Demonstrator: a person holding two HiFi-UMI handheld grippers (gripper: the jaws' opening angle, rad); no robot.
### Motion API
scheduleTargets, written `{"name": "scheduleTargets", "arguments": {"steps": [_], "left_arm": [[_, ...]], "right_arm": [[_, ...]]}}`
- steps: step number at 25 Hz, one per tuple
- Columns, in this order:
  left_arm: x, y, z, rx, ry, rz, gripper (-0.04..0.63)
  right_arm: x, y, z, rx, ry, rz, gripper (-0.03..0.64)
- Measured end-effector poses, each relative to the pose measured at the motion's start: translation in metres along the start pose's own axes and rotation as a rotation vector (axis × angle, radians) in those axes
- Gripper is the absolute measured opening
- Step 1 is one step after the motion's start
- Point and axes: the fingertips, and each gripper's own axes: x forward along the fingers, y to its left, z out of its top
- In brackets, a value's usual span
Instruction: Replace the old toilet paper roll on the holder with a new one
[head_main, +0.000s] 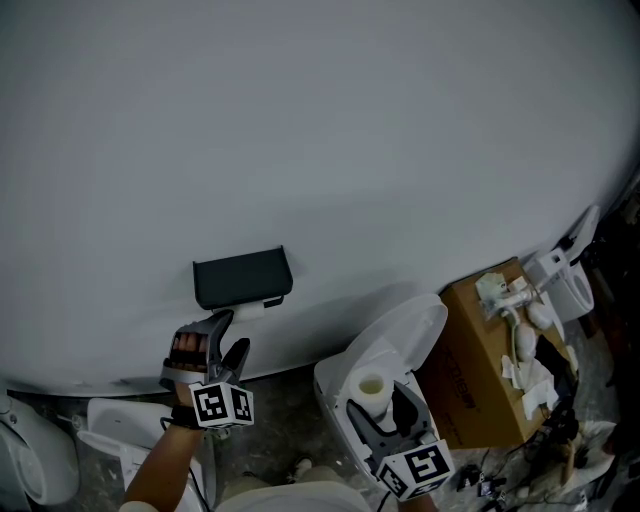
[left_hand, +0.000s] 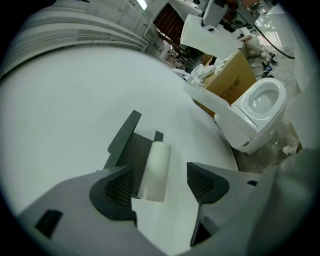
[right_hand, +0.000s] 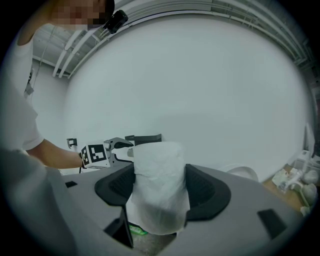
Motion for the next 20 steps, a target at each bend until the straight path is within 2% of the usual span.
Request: {"name": "scheduleTargets", "arguments": {"steps": [6,11,15,20], "left_arm": [[0.013,0.000,0.000,0.028,0.041,-0.014,0.300],[0.023,0.001,-0.004,0.037,0.108,-0.033,0.284],[0.027,0.009,-0.004,0.032,0.140,-0.017,0.195],[0.032,0.009,0.002,0.014,0.156,-0.017,0.187]], "right_arm": [[0.002,-0.004,-0.001,0.003,-0.006,0.015,0.302],[0.003,-0.007,-0.001,0.006,-0.011,0.025,0.302],[0.004,-0.010,-0.001,0.008,-0.013,0.034,0.302],[0.005,-0.014,0.001,0.010,-0.019,0.046,0.302]]}}
